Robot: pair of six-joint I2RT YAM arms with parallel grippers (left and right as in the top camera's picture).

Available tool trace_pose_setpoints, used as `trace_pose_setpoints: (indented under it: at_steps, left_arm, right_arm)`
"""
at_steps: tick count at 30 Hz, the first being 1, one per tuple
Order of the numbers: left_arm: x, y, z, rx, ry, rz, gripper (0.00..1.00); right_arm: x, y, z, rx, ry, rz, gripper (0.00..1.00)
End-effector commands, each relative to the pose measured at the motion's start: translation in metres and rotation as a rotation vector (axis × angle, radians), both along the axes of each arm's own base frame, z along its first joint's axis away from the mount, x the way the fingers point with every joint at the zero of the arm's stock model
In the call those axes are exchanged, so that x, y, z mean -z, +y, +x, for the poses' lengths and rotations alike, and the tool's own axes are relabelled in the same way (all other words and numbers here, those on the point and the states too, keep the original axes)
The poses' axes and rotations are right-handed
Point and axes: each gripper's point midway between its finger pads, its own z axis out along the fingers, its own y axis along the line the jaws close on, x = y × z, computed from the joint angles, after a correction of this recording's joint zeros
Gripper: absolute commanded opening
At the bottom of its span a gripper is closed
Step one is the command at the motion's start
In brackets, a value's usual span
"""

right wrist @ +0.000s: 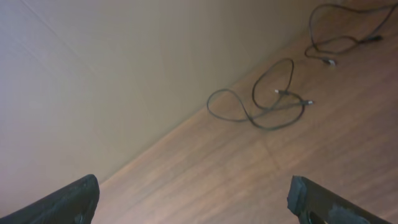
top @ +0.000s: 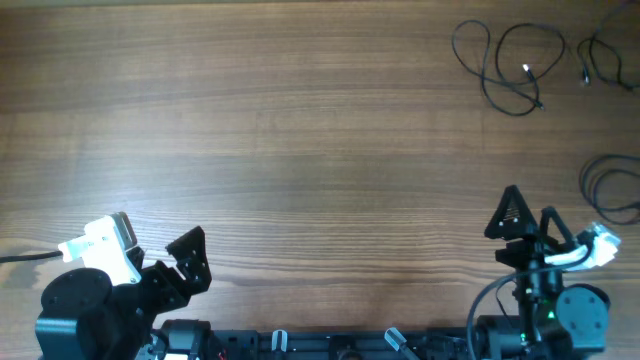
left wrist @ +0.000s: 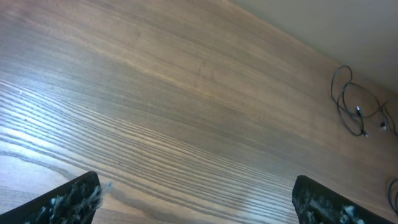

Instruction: Untangle cables

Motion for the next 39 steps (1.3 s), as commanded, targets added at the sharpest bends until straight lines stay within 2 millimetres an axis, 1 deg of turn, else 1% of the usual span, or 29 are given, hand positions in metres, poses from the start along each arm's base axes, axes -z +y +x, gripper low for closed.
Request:
trace_pose_setpoints:
  at_steps: [1,7,10,16,20,24,39]
  left_arm:
    - [-0.002,-0.001,-0.001,-0.002,-0.008,-0.01,1.0]
    - [-0.002,-0.001,-0.001,-0.002,-0.008,-0.01,1.0]
    - [-0.002,-0.001,-0.001,-0.002,-0.008,-0.01,1.0]
    - [-0.002,-0.001,-0.001,-0.002,-0.008,-0.01,1.0]
    - [-0.002,-0.001,-0.001,-0.002,-0.008,-0.01,1.0]
    - [-0.002,-0.001,-0.001,-0.002,-0.008,-0.01,1.0]
    - [-0.002,-0.001,-0.001,-0.002,-0.008,-0.01,1.0]
  right_arm:
    - [0.006,-0.001,0.007,0.0,-0.031,-0.072,1.0]
    - [0.017,-0.001,0.017,-0.005,-0.044,-0.148,1.0]
    - [0.023,-0.005,0.023,0.021,-0.064,-0.149,1.0]
    - [0.044,-0.009,0.037,0.046,-0.124,-0.148,1.0]
    - [0.06,-0.009,0.041,0.044,-0.112,-0.15,1.0]
    - [0.06,-0.008,0.041,0.034,-0.11,-0.209,1.0]
    - [0.06,-0.007,0.042,0.014,-0.064,-0.555,1.0]
